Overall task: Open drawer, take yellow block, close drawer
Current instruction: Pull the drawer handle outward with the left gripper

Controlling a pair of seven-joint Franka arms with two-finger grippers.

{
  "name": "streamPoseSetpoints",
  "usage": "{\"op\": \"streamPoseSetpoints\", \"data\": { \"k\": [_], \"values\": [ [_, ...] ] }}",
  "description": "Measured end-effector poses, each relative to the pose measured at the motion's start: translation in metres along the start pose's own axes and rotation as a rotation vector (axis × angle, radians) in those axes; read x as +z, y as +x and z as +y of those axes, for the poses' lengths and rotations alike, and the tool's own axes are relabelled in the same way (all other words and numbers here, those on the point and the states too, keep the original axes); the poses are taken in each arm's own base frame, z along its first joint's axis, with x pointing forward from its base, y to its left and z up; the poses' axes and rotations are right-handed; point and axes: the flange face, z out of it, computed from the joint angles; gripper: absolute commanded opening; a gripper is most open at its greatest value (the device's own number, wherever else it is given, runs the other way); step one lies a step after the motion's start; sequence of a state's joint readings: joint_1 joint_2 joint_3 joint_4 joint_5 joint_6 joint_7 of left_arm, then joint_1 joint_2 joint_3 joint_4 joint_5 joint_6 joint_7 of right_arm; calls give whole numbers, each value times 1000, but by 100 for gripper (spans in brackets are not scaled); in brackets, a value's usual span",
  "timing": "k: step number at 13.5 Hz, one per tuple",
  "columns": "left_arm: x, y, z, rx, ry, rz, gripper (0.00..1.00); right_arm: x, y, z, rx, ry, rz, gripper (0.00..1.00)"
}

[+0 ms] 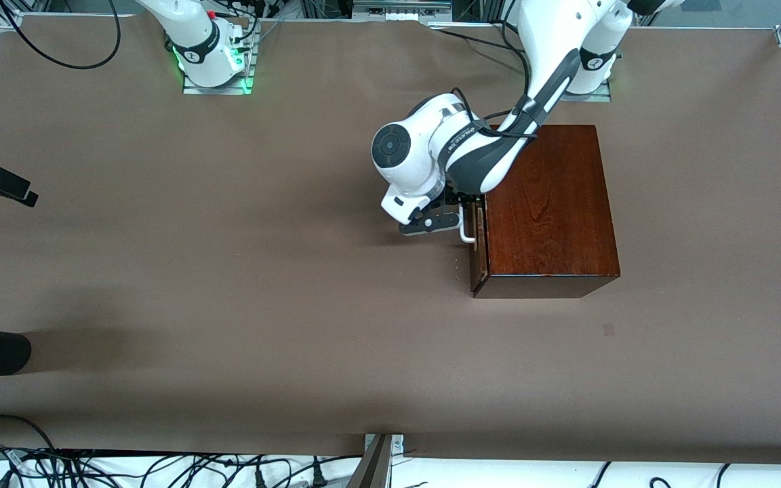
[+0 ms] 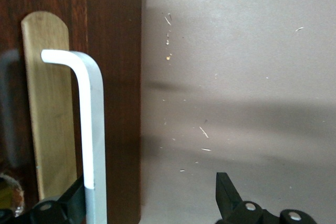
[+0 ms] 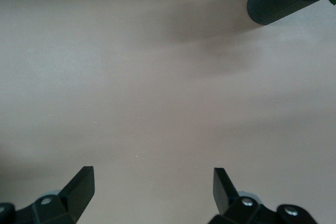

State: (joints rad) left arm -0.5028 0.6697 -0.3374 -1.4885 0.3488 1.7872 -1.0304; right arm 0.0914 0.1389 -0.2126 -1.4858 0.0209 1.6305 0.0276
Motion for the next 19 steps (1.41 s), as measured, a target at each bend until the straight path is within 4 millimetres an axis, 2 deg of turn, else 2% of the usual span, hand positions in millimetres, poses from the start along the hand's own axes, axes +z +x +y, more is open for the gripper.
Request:
{"op": "streamPoseSetpoints", "data": {
  "k": [3,9,15,19],
  "values": [
    [-6,-2,9,-7,-30,18,100,0,0,0,0,0,0,100],
    [-21,-15,47,-24,-86,37,100,0,0,0,0,0,0,100],
    [-31,-22,69,-15,-123,50,100,0,0,0,0,0,1,100],
    [-31,-23,75,-10,-129,55,100,0,0,0,0,0,1,100]
  ]
}}
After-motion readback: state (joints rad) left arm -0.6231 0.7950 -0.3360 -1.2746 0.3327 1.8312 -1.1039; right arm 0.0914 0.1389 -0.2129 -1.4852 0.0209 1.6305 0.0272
